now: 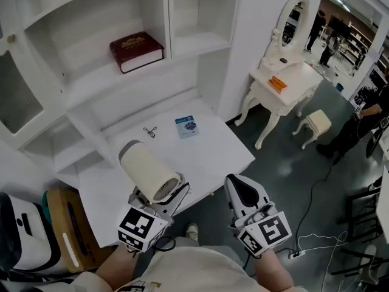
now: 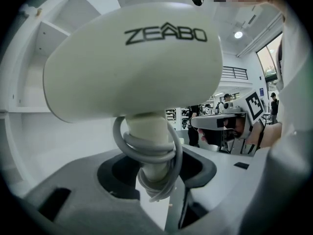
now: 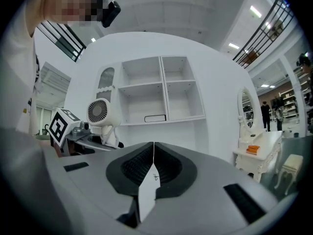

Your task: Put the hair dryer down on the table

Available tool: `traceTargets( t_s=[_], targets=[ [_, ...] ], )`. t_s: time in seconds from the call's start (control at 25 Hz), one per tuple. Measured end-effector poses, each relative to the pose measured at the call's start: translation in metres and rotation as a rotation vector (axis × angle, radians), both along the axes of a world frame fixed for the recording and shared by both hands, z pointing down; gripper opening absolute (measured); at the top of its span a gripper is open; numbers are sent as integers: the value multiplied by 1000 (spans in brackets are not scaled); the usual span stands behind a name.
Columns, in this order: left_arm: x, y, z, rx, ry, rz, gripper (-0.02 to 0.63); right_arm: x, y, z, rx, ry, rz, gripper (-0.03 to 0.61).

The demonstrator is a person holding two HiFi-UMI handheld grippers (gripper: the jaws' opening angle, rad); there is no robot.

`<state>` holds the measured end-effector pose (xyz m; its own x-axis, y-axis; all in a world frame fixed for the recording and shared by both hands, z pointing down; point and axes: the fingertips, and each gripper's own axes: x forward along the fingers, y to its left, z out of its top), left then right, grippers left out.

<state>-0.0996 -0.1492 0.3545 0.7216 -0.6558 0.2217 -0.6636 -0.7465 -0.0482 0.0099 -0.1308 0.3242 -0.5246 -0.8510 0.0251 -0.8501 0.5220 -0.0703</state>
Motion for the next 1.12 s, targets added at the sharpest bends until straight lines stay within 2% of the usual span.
traceTargets(
  t_s=[0.56, 1.12],
  targets=[
    [-16, -49, 8, -29, 22, -28, 219, -13, -53, 4, -16, 2, -8, 20],
    [-2, -78, 21, -75, 14, -61, 219, 1, -95, 14, -53, 33, -55, 20]
  ],
)
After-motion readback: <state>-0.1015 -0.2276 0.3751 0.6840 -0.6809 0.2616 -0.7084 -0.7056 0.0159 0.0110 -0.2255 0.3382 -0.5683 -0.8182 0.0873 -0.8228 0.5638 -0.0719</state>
